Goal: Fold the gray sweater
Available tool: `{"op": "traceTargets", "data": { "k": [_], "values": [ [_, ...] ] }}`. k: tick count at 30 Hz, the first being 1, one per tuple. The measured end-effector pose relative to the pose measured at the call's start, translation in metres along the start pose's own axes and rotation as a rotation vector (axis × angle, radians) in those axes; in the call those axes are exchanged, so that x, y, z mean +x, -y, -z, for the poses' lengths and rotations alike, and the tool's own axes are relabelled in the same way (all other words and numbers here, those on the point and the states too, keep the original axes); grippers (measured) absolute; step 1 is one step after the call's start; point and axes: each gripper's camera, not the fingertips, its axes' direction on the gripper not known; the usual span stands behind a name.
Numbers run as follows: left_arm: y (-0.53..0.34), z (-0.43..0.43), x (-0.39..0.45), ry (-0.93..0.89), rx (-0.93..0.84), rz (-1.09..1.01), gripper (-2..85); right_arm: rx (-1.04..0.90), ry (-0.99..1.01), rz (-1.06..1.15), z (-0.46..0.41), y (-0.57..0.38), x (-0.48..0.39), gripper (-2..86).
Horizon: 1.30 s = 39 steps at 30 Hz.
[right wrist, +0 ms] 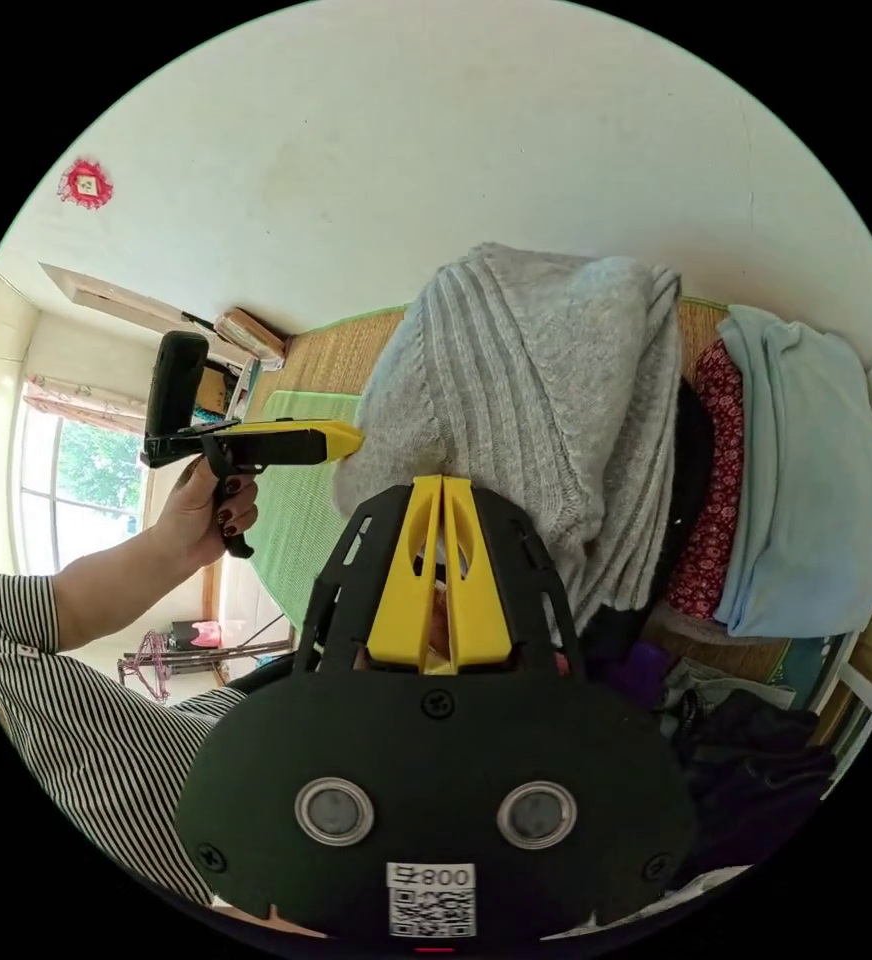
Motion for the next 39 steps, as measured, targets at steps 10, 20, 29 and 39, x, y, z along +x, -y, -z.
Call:
{"op": "traceTargets", "data": {
  "k": [10, 20, 29, 39],
  "values": [
    [0.007, -0.017, 0.06, 0.191, -0.056, -0.048, 1.9, 0.021, -0.157, 0.07, -0.006, 0.011, -0.033, 0.0],
    [0.017, -0.011, 0.134, 0.334, -0.055, -0.128, 0.9, 0.092, -0.214, 0.094, 0.016, 0.008, -0.041, 0.1],
    [0.02, -0.048, 0.156, 0.409, -0.143, -0.209, 0.1, 0.117, -0.071, 0.015, 0.066, 0.003, -0.025, 0.0],
    [0.018, -0.046, 0.152, 0.351, -0.137, -0.246, 0.0, 0.198, -0.085, -0.117, 0.116, -0.03, 0.008, 0.0]
  ]
}}
